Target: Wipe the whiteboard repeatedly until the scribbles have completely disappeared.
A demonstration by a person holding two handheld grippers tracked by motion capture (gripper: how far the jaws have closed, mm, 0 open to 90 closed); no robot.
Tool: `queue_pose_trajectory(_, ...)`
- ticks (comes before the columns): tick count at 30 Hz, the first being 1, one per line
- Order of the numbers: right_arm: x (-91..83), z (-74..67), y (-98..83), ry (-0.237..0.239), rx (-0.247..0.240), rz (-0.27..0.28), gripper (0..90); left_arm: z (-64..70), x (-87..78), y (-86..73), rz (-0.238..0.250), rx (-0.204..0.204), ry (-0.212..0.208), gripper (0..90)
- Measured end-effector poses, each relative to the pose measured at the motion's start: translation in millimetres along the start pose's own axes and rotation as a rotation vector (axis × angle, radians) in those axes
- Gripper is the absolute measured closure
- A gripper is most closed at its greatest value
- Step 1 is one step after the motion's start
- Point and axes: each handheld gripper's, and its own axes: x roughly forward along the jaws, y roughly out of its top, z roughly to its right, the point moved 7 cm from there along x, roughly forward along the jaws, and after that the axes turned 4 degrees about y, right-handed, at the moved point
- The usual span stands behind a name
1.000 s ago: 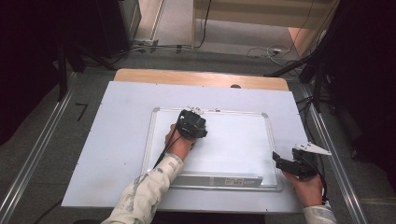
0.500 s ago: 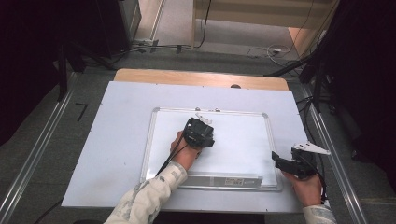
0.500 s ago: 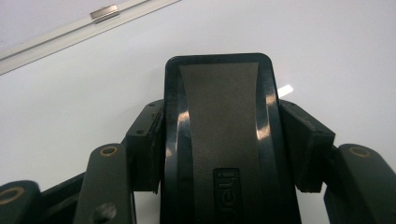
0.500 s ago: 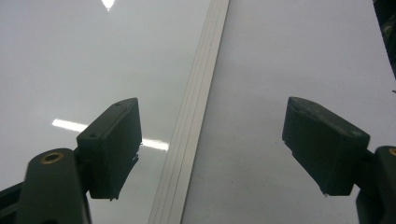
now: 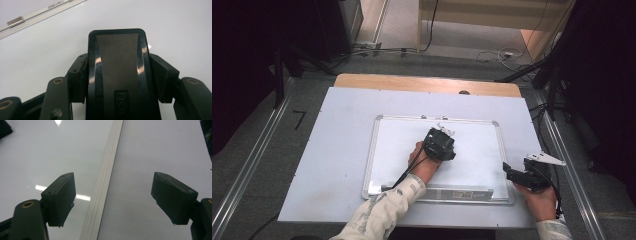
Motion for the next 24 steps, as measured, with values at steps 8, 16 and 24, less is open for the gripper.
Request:
queue_pose_trajectory(8, -0.3, -0.2, 0.0, 0.002, -0.001, 0.001, 18.4, 2.2, 7.0, 7.7, 0.012, 0.002, -0.004, 39.8)
queue_pose_trajectory(16, -0.3, 0.4, 0.0, 0.003, 0.000, 0.002, 18.4, -0.8, 9.3, 9.8, 0.016, 0.012, -0.017, 39.8)
queue_pose_trajectory(24, -0.6, 1.2, -0.2, 0.001, 0.004, 0.002, 18.4, -24.3, 8.1, 7.4, -0.001, -0.013, 0.008, 39.8)
